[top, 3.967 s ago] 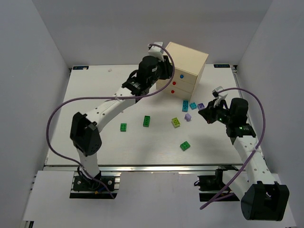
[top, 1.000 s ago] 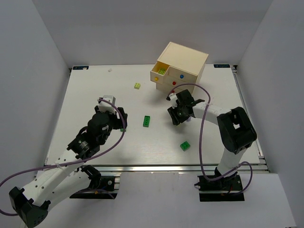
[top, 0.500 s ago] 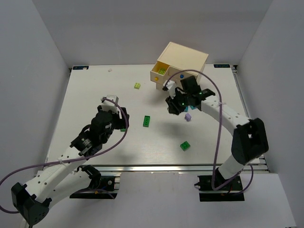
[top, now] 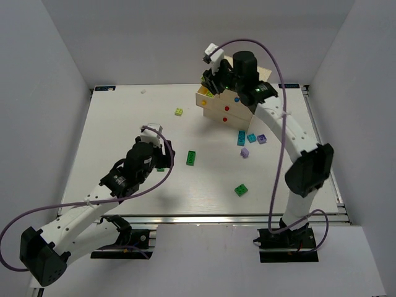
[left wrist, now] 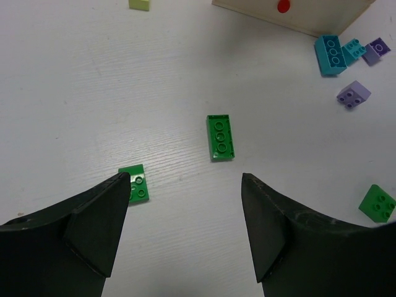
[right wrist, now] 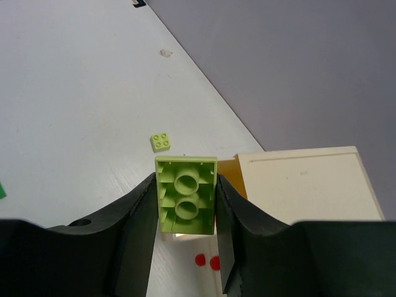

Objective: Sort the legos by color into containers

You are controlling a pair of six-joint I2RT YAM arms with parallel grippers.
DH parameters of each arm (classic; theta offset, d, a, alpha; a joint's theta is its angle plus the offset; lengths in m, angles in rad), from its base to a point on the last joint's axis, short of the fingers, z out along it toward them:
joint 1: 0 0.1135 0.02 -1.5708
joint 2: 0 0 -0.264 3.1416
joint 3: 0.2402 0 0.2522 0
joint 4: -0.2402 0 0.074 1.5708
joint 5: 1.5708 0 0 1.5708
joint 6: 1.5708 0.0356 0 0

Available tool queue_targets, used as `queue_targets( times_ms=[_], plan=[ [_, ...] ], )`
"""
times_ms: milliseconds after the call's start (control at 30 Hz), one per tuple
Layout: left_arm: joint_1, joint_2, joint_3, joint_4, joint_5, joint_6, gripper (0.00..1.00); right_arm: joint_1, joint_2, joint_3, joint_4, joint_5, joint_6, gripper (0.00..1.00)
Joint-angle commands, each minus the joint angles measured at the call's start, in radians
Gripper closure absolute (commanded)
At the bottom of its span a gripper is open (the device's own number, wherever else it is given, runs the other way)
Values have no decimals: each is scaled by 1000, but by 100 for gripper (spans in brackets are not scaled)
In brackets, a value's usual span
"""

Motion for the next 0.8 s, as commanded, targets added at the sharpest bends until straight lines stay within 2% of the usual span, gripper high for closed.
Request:
queue_targets(
  times_ms=[0, 233, 300, 400, 433, 533, 667, 767],
  plan=[
    [4, 0, -16, 38, 31, -4, 18, 7, 110, 115, 42, 76, 61, 100],
    [4, 13, -18, 43, 26, 13, 17, 4, 173, 132, 95, 125, 61, 100],
    [4, 17, -18, 46, 29, 18, 17, 4, 178, 125, 92, 129, 57, 96],
    [4, 25, -11, 49, 34, 22, 17, 4, 175, 110, 88, 128, 55, 81],
    [4, 29, -10, 52, 37, 22, 16, 8, 175, 109, 85, 128, 57, 64],
    [4, 49, 1, 72, 48, 21, 14, 5, 173, 108, 75, 131, 58, 38],
    [13, 135, 71, 79, 54, 30, 14, 2, 178, 106, 77, 140, 67, 31],
    [13, 219, 151, 78, 46, 38, 14, 2, 167, 109, 82, 142, 77, 30]
  ],
)
